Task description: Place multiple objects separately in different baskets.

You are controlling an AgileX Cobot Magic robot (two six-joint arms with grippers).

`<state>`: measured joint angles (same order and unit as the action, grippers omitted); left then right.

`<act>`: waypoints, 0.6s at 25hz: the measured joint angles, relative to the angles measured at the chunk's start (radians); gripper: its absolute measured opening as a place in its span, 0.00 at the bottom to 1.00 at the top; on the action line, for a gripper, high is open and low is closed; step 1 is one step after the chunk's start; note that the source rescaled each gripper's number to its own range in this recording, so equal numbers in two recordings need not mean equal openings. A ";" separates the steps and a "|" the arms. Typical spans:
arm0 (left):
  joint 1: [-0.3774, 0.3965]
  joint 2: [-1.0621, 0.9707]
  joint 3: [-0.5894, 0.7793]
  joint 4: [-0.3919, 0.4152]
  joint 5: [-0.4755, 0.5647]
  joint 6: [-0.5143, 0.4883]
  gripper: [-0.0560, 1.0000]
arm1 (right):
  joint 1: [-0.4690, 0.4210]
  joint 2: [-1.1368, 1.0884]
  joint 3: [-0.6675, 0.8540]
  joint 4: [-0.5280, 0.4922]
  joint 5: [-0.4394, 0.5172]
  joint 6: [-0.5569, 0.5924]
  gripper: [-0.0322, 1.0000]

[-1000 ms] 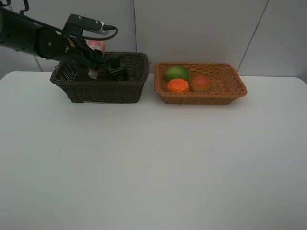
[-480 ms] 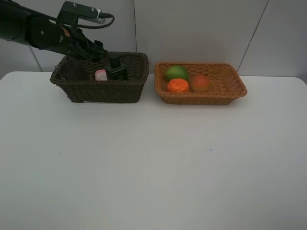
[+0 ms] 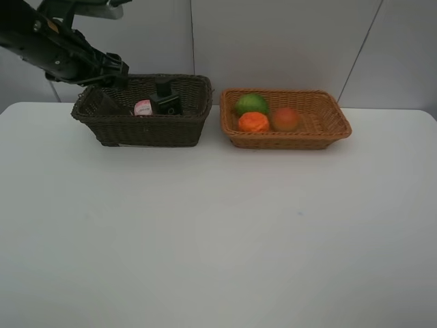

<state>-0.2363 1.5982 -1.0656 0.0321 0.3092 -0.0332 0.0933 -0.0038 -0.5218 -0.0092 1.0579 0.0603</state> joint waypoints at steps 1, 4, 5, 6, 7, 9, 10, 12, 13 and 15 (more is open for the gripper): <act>0.000 -0.043 0.022 -0.003 0.046 0.004 0.93 | 0.000 0.000 0.000 0.000 0.000 0.000 0.87; 0.000 -0.212 0.083 -0.006 0.160 0.015 0.93 | 0.000 0.000 0.000 0.000 0.000 0.000 0.87; 0.000 -0.262 0.099 -0.006 0.191 0.017 0.93 | 0.000 0.000 0.000 0.000 0.000 0.000 0.87; 0.000 -0.321 0.117 -0.006 0.217 0.018 0.93 | 0.000 0.000 0.000 0.000 0.000 0.000 0.87; 0.000 -0.380 0.137 -0.006 0.237 0.018 0.93 | 0.000 0.000 0.000 0.000 0.000 0.000 0.87; 0.000 -0.487 0.174 -0.007 0.283 0.018 0.93 | 0.000 0.000 0.000 0.000 0.000 0.000 0.87; 0.000 -0.545 0.194 -0.007 0.307 0.018 0.93 | 0.000 0.000 0.000 0.000 0.000 0.000 0.87; 0.000 -0.654 0.232 -0.007 0.357 0.018 0.93 | 0.000 0.000 0.000 0.000 0.000 0.000 0.87; 0.000 -0.713 0.250 -0.007 0.392 0.018 0.93 | 0.000 0.000 0.000 0.000 0.000 0.000 0.87; 0.000 -0.825 0.282 -0.007 0.468 0.017 0.93 | 0.000 0.000 0.000 0.000 0.000 0.000 0.87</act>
<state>-0.2363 0.7730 -0.7837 0.0246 0.7767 -0.0163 0.0933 -0.0038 -0.5218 -0.0092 1.0579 0.0603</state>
